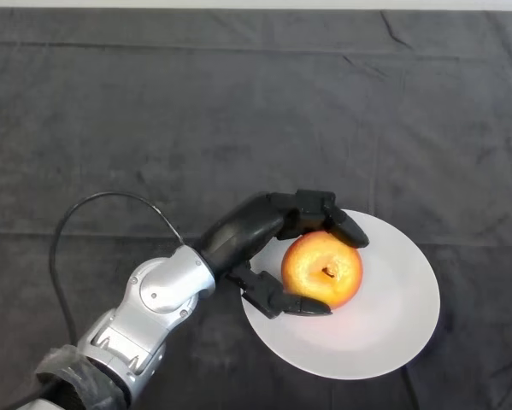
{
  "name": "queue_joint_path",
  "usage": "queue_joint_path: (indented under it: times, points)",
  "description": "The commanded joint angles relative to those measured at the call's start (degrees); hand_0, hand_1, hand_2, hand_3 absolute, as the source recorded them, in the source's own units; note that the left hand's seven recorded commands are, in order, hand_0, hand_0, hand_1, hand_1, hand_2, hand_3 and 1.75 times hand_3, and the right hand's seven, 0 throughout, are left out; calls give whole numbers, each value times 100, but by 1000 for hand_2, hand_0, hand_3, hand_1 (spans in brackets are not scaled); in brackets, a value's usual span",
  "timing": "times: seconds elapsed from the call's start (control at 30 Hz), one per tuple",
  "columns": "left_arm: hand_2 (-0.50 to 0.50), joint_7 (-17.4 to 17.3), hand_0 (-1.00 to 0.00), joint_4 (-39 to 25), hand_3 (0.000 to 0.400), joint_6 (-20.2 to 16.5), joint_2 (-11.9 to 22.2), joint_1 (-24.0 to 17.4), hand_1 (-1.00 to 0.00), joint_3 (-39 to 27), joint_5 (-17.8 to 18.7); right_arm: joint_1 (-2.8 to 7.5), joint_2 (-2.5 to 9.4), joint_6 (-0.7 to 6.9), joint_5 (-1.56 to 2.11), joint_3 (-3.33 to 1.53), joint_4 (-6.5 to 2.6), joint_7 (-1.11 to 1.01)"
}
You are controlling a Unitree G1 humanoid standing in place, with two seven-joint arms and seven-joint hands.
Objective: Move the apple to the plate
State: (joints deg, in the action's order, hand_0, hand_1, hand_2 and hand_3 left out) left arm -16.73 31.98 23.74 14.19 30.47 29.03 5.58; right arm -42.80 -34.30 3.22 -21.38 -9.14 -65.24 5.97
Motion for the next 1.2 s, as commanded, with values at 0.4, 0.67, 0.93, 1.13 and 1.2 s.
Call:
queue_joint_path:
  times: [0.4, 0.67, 0.93, 1.13, 1.2]
  points:
    - [-25, 59, -769, 473, 307, 96, 168, 303, -718, 304, -241, 228, -51, 53, 56, 78, 77, -48]
    - [0, 55, 0, 662, 0, 139, 184, 384, 0, 316, -280, 221, -50, 49, 53, 77, 64, -47]
    - [0, 1, 0, 559, 0, 84, 304, 489, 0, 141, -218, 216, -49, 44, 51, 76, 53, -46]
    - [0, -122, 0, 259, 0, 135, 607, 509, 0, -265, -22, 215, -49, 42, 50, 76, 50, -45]
    - [0, -165, 0, 173, 0, 217, 746, 491, 0, -471, 76, 215, -49, 42, 50, 76, 50, -45]
